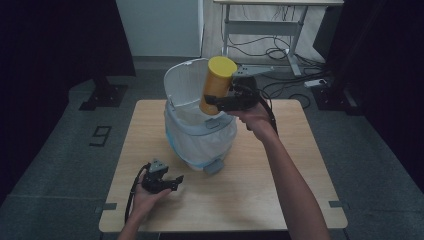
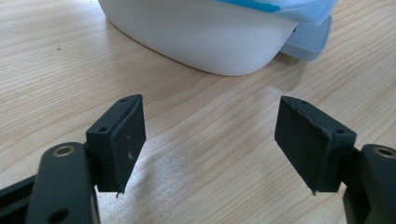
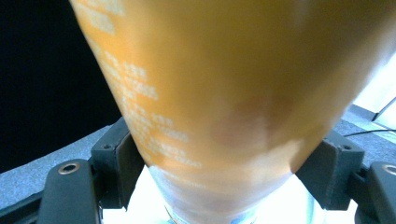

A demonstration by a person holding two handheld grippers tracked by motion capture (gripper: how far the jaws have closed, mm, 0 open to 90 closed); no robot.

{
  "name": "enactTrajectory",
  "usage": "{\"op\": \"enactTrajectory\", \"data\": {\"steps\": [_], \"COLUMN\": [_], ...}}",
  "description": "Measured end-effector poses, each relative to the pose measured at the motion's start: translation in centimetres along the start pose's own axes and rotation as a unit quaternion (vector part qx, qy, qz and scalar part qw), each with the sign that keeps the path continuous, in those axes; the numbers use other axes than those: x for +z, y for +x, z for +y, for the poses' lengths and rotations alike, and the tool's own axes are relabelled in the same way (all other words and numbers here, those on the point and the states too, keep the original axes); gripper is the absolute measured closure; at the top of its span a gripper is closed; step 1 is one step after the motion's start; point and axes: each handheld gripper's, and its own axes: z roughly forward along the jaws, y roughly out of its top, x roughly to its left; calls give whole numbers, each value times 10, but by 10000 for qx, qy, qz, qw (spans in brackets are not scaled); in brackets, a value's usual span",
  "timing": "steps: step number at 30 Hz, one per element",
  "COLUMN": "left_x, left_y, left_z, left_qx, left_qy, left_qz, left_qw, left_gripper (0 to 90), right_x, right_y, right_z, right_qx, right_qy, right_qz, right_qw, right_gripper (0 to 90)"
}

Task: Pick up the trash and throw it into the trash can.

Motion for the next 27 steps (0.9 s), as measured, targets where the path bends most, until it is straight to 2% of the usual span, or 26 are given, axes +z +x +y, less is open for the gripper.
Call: {"op": "enactTrajectory", "data": {"steps": [6,12,21,22,23,25,26,27], "left_x": [-1,-1,-2,-2,-1,-1,-1,-1], "left_y": [0,1,1,1,1,0,0,0], "left_z": [0,0,0,0,0,0,0,0], "left_qx": [22,15,47,58,73,102,111,112], "left_qy": [-15,-11,3,7,14,23,29,30], "left_qz": [-15,-4,77,78,80,87,94,90], "left_qw": [10000,10000,10000,10000,9999,9999,9999,9999], "left_gripper": [250,250,250,250,250,250,250,250], "right_x": [12,25,36,38,41,46,47,48], "right_y": [4,5,3,2,0,-1,0,0], "right_z": [6,12,14,14,13,10,8,7], "right_qx": [-6,-111,-125,-134,-124,-128,-228,-262], "right_qy": [23,114,136,136,179,353,425,490], "right_qz": [30,5,-164,-195,-210,-274,-332,-380], "right_qw": [10000,9999,9997,9996,9995,9989,9983,9977], "right_gripper": [236,235,229,211,138,108,72,72]}}
